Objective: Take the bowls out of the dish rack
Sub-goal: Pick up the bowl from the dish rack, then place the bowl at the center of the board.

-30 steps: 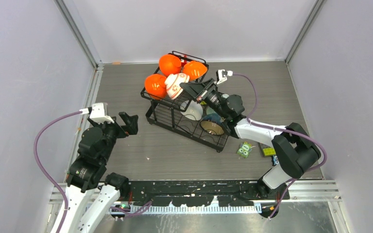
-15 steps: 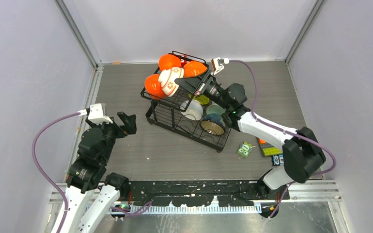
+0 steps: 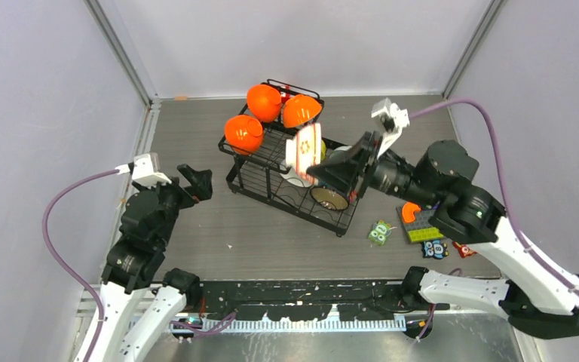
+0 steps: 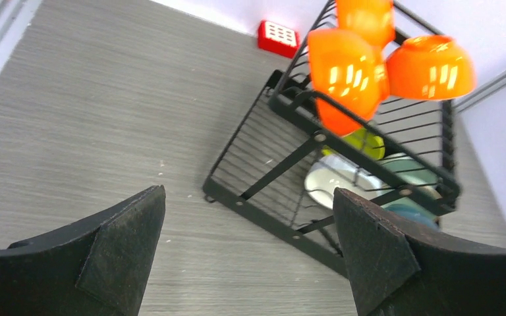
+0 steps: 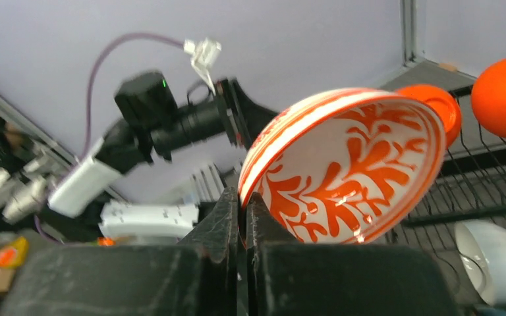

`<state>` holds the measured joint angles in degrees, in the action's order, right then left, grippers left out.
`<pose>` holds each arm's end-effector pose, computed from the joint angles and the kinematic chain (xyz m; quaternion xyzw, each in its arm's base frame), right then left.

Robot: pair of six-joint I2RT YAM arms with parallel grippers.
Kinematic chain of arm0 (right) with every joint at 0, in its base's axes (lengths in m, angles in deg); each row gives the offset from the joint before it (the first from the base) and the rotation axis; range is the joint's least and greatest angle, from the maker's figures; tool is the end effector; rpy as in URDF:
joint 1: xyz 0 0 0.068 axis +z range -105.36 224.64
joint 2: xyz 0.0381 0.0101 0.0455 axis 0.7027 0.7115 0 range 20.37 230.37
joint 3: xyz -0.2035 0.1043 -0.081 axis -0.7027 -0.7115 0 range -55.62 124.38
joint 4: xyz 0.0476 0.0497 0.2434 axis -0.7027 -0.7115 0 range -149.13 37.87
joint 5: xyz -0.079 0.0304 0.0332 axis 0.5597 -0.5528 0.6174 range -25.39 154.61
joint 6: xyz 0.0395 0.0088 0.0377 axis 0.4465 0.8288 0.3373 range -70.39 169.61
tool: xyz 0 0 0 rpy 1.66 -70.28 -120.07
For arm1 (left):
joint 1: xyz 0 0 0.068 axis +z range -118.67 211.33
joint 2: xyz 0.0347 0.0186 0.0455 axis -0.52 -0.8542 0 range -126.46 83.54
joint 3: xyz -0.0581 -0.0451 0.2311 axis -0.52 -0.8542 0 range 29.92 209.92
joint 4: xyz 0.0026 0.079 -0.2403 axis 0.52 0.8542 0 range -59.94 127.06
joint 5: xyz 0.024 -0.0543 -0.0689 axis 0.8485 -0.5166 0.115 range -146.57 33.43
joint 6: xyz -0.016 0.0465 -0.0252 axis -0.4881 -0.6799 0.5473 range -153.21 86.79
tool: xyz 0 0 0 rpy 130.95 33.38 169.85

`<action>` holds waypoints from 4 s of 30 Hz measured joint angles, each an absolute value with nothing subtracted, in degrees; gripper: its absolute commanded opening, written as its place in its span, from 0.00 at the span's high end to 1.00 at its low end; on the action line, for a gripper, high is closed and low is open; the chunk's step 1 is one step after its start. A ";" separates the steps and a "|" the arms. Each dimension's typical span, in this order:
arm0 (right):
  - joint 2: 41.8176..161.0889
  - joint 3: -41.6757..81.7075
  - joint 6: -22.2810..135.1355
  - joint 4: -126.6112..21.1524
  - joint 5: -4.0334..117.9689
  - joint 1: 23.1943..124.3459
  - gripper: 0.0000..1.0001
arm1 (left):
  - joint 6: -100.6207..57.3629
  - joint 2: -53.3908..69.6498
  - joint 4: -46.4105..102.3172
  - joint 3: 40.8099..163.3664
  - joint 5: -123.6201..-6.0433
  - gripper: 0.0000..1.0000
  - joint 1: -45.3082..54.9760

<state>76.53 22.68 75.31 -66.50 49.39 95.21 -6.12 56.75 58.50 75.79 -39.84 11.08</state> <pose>0.1166 0.1575 0.4661 -0.2377 0.6150 0.5296 0.5337 0.1204 -0.0327 0.3343 -0.1389 0.7474 -0.1554 0.6309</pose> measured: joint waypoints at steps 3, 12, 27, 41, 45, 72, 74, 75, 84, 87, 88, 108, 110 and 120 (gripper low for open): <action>76.01 26.51 66.30 -77.94 60.18 106.05 0.99 | -3.95 54.91 58.59 79.06 -41.98 0.00 11.08; 86.68 29.20 49.03 -95.86 87.72 130.55 0.99 | -3.17 44.14 68.51 98.50 -51.84 0.00 11.08; 94.39 27.45 38.63 -105.50 95.77 139.47 0.99 | -8.96 35.85 91.18 109.36 -70.77 0.00 9.75; 106.72 32.59 33.58 -112.36 92.09 140.47 0.99 | -10.71 33.49 94.68 110.25 -68.86 0.07 -4.22; 107.64 34.31 33.14 -112.97 91.53 140.54 0.99 | -9.53 31.68 94.85 110.25 -65.00 0.13 -10.99; 110.32 36.37 30.41 -112.99 95.04 141.28 0.99 | -2.16 23.02 98.06 107.41 -45.59 0.52 -28.04; 110.52 36.41 30.32 -112.86 95.18 141.31 0.99 | -1.83 23.02 98.09 106.95 -45.19 0.52 -28.19; 110.52 36.41 30.28 -112.75 95.20 141.31 0.99 | -1.64 23.02 98.06 106.82 -45.08 0.52 -28.24; 110.54 36.41 29.93 -111.99 95.81 141.35 0.99 | -0.06 22.37 97.56 106.69 -44.69 0.75 -29.05; 110.76 36.41 29.82 -111.90 96.01 141.35 0.99 | 0.27 22.02 97.34 106.69 -44.69 0.82 -29.31; 110.83 36.41 29.76 -111.84 96.16 141.35 0.99 | 0.46 21.93 97.28 106.69 -44.71 0.84 -29.33; 111.37 44.41 35.13 -110.98 95.72 142.09 0.05 | 1.84 23.72 98.57 104.81 -41.92 1.00 -29.70; 110.76 46.09 37.95 -109.93 95.07 142.09 0.05 | 2.67 25.34 98.57 104.16 -40.65 1.00 -29.70; 89.67 33.15 66.91 -92.32 92.60 126.66 0.06 | 10.19 37.54 98.70 98.30 -31.64 1.00 -29.72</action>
